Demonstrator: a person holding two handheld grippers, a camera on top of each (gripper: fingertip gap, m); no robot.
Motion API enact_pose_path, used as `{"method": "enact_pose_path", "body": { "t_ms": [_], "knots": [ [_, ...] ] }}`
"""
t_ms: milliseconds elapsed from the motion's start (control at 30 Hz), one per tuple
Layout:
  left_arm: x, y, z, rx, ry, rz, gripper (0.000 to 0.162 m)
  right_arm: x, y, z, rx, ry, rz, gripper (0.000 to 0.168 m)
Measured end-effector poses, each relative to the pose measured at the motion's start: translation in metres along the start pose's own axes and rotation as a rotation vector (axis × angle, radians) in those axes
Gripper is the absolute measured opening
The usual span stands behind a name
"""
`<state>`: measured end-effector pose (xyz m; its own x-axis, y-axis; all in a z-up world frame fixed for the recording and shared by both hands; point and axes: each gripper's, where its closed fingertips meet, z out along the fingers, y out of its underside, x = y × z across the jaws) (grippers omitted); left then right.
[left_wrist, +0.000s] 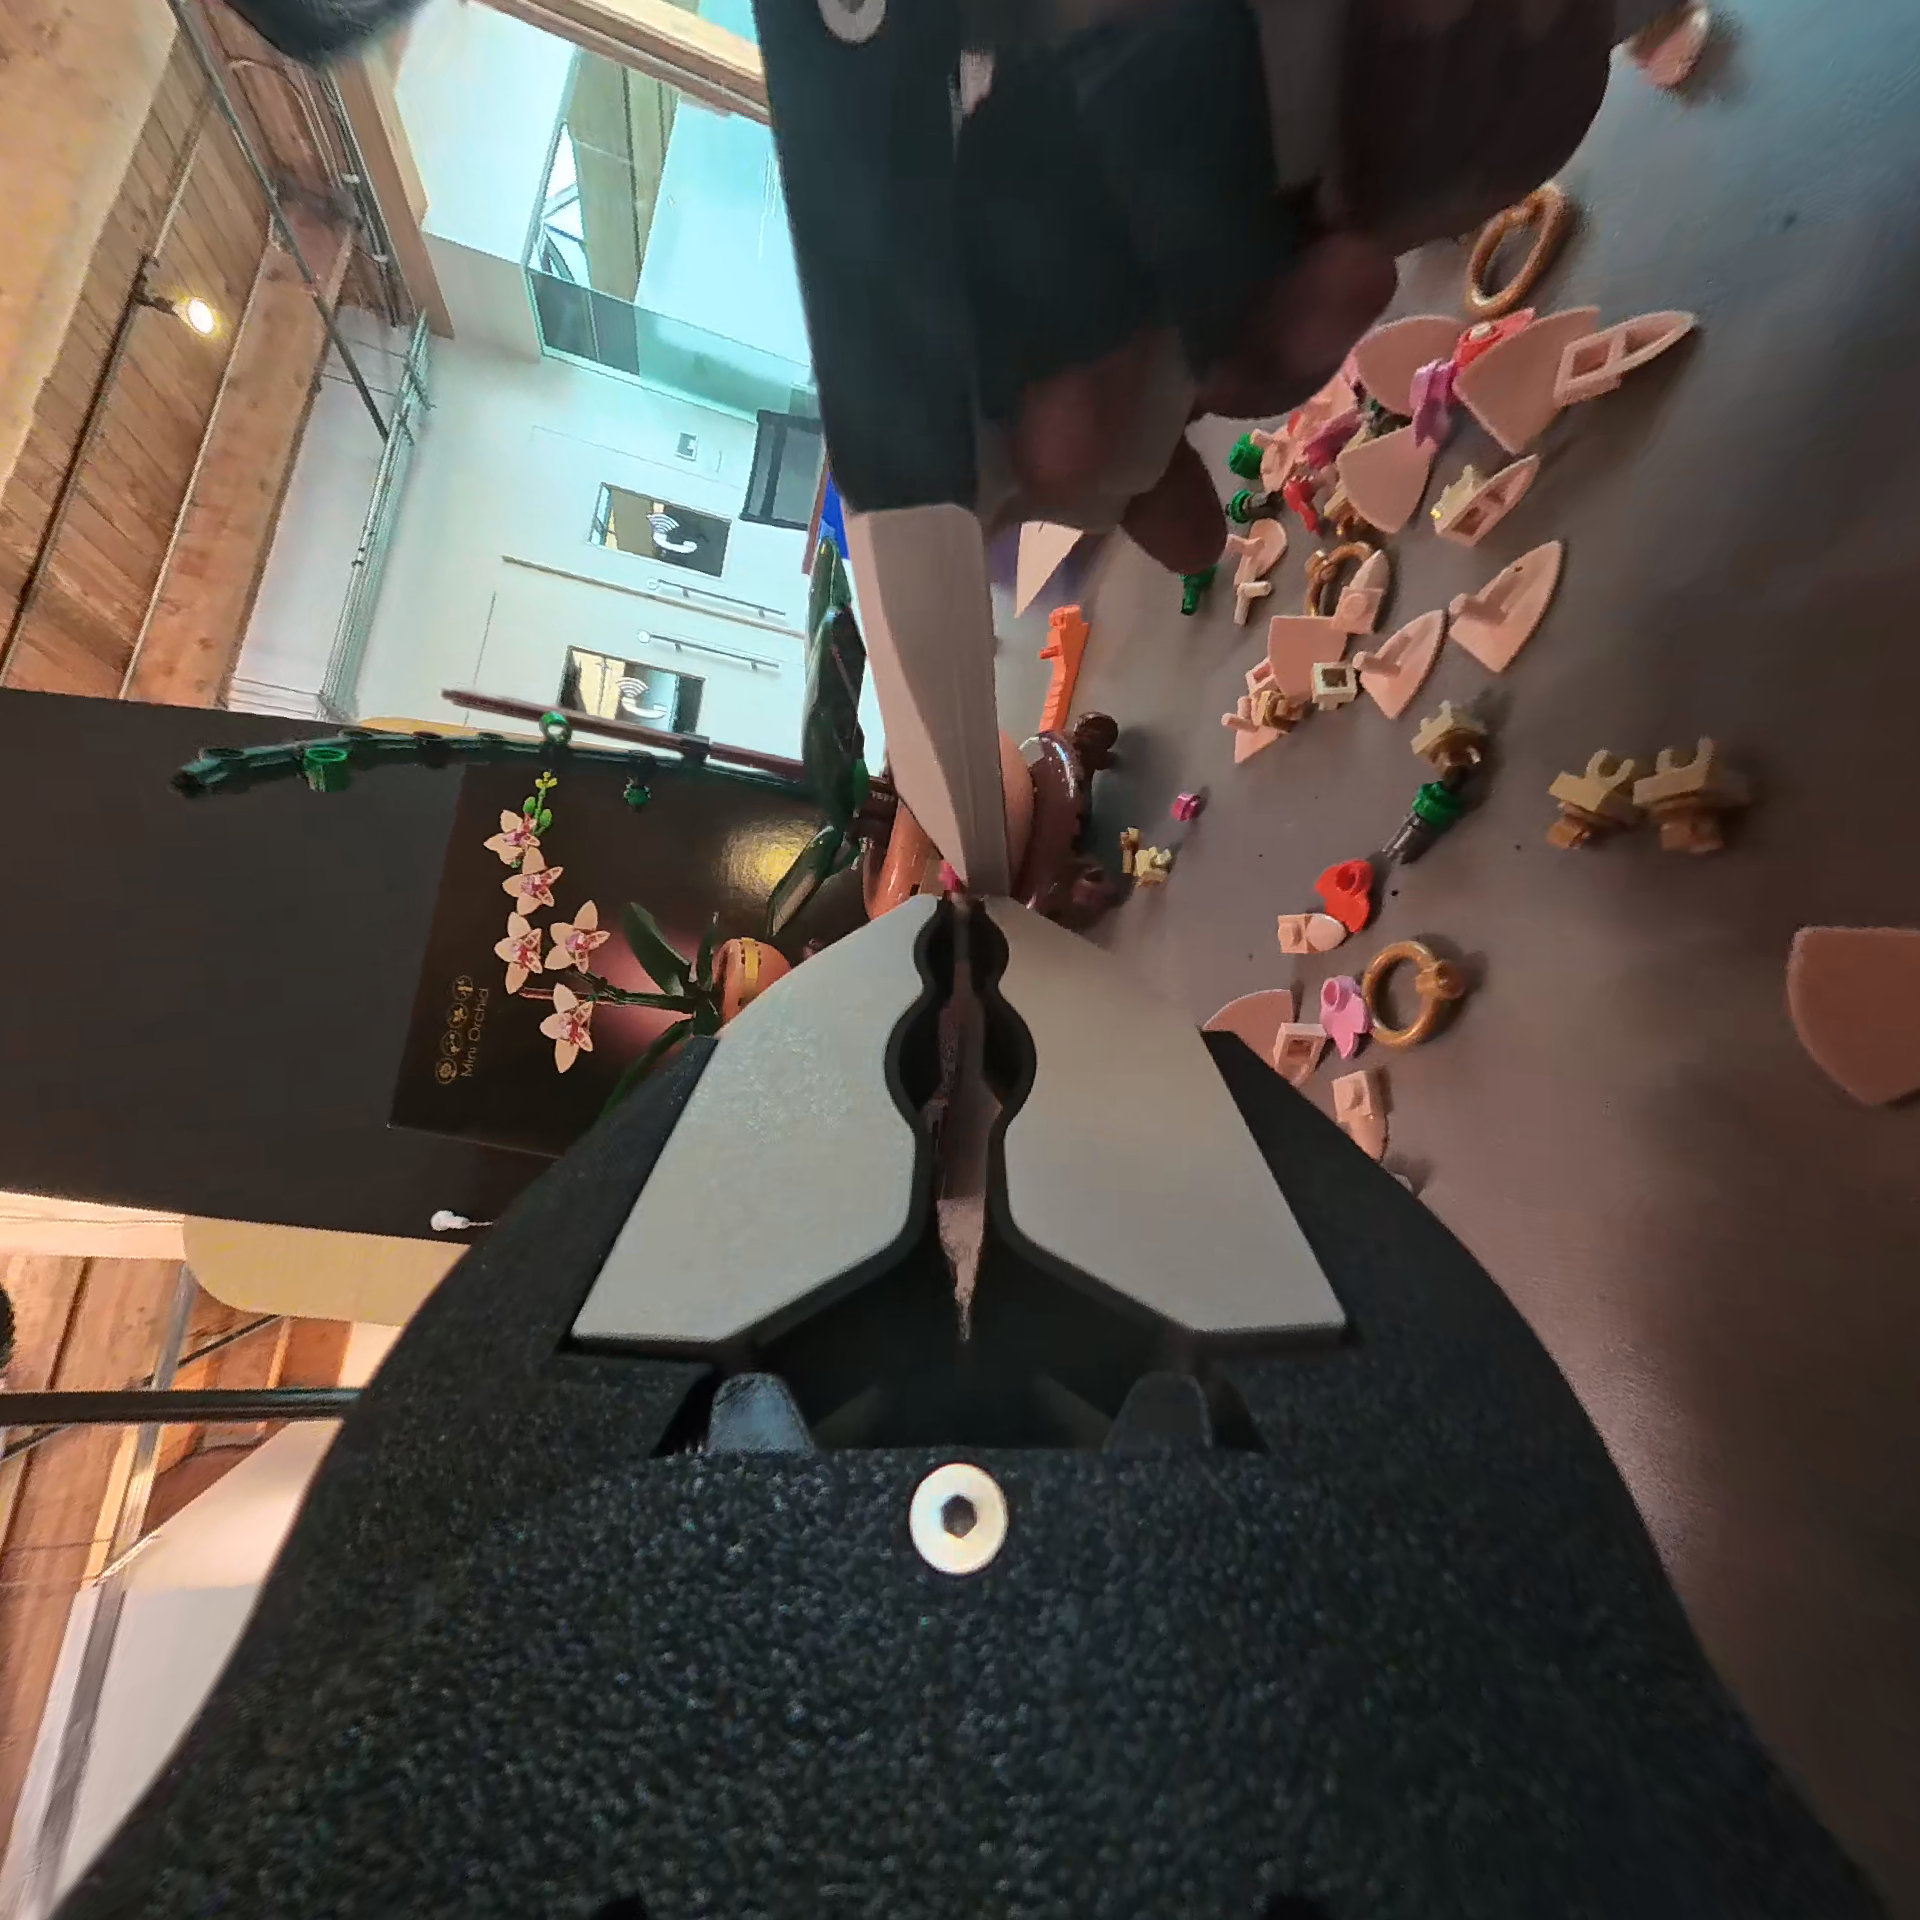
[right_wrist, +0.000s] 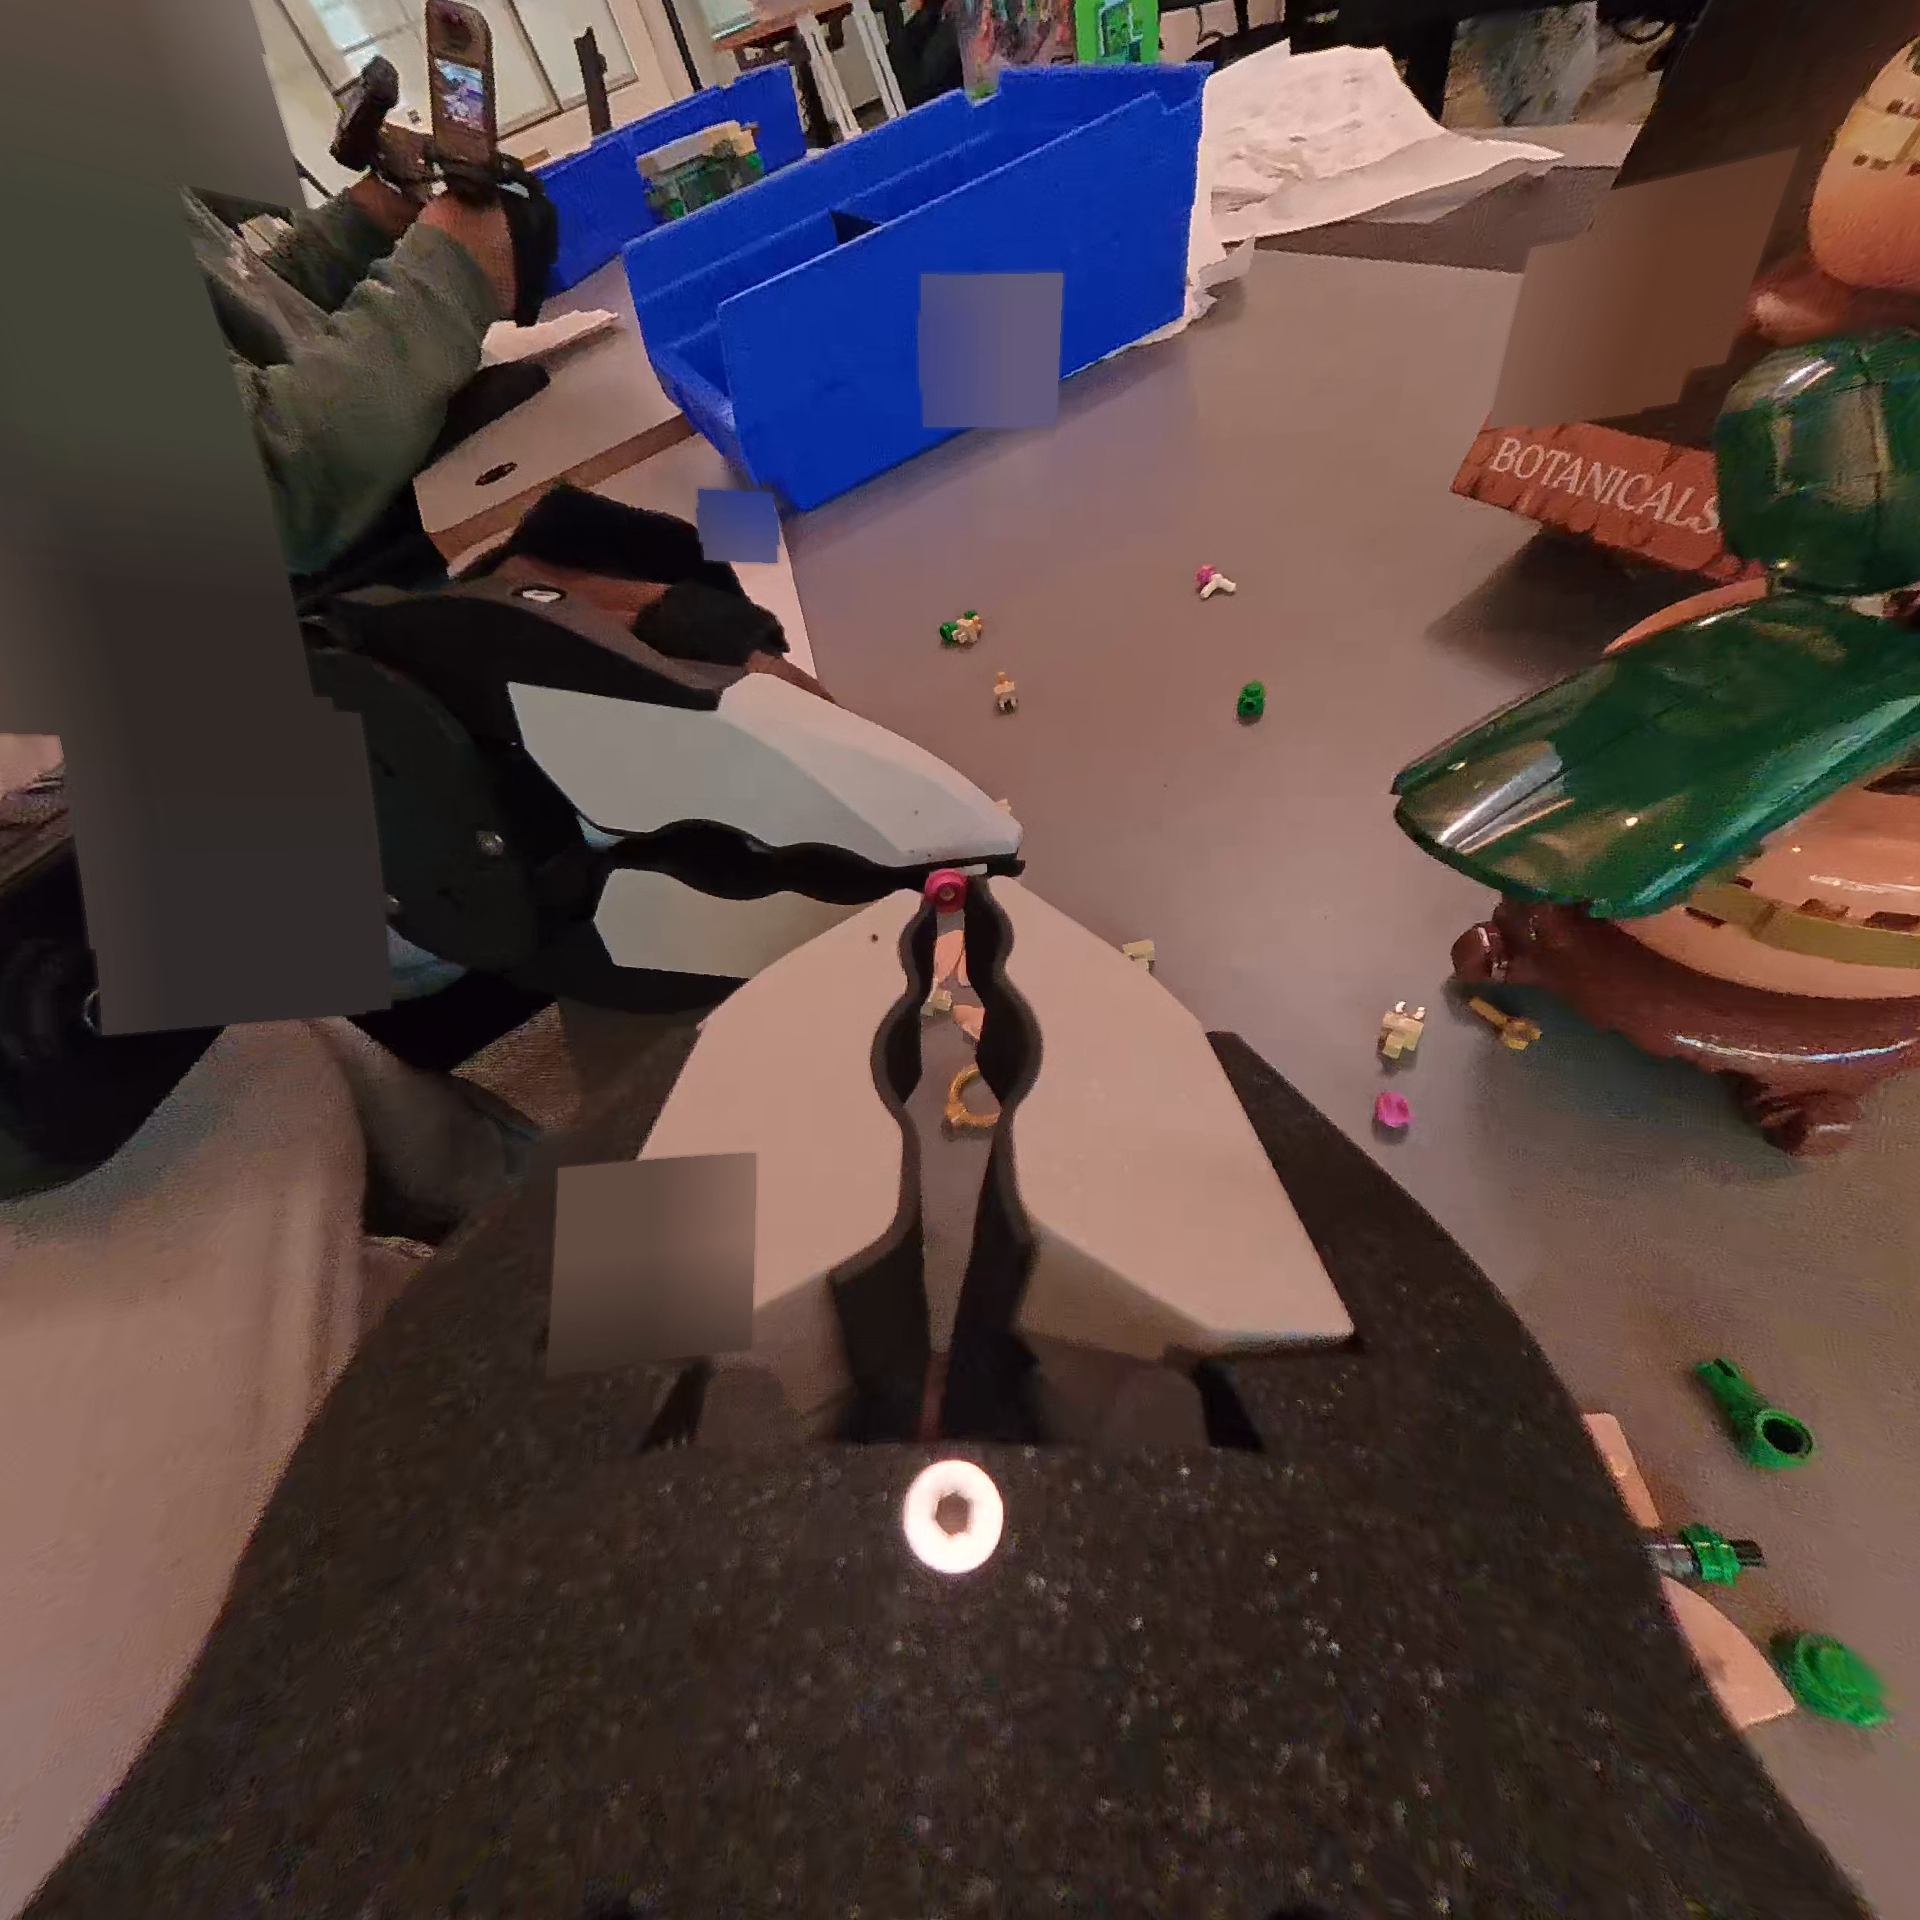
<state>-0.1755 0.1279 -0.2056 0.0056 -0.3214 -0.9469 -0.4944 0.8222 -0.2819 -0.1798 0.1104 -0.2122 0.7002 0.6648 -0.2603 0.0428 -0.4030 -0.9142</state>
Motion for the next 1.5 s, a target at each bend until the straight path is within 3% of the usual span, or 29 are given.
{"method": "enact_pose_path", "body": {
  "t_ms": [100,167,333,400,733,800,833,933,1000,1067,1133,1333,1433,1500],
  "knots": [
    [0.003,-0.001,-0.002,-0.006,0.003,0.027,0.002,0.000,0.003,-0.001,0.007,0.028,-0.006,0.006],
    [0.004,-0.005,-0.004,0.015,-0.002,0.037,0.002,-0.007,0.003,-0.002,0.018,-0.052,0.100,0.012],
    [0.002,-0.008,-0.006,0.051,-0.014,0.041,0.002,-0.009,0.003,-0.004,0.038,-0.133,0.217,0.008],
    [0.002,-0.009,-0.005,0.054,-0.009,-0.010,0.002,-0.009,0.001,-0.005,0.064,-0.132,0.179,0.006],
    [0.007,-0.008,-0.007,-0.008,0.048,-0.216,0.002,-0.005,-0.004,-0.008,0.097,0.242,-0.238,0.001],
    [0.015,-0.017,-0.017,0.032,0.096,-0.296,0.001,0.032,-0.009,-0.033,0.126,0.482,-0.251,0.000],
    [0.018,-0.016,-0.022,0.015,0.097,-0.327,0.001,0.042,-0.012,-0.048,0.150,0.506,-0.225,0.000],
    [0.019,0.009,-0.026,-0.044,0.092,-0.431,0.001,0.022,0.000,-0.044,0.114,0.354,-0.184,0.000],
    [0.016,0.013,-0.024,-0.039,0.094,-0.484,0.001,-0.002,0.015,-0.023,0.063,0.154,-0.116,0.000],
    [0.014,0.006,-0.022,0.001,0.085,-0.483,0.001,-0.016,0.014,-0.011,0.086,0.001,0.012,0.000],
    [0.015,-0.002,-0.021,0.035,0.091,-0.481,0.001,-0.017,0.009,-0.004,0.102,-0.088,0.142,0.022],
    [0.014,-0.019,-0.026,0.155,0.133,-0.606,0.001,-0.026,0.000,-0.002,0.152,-0.339,0.340,0.025],
    [0.014,-0.035,-0.031,0.294,0.254,-0.852,0.001,-0.035,-0.010,-0.010,0.221,-0.468,0.283,0.024],
    [0.009,-0.044,-0.037,0.413,0.373,-1.086,0.001,-0.039,-0.017,-0.019,0.276,-0.497,0.128,0.022]
  ]
}}
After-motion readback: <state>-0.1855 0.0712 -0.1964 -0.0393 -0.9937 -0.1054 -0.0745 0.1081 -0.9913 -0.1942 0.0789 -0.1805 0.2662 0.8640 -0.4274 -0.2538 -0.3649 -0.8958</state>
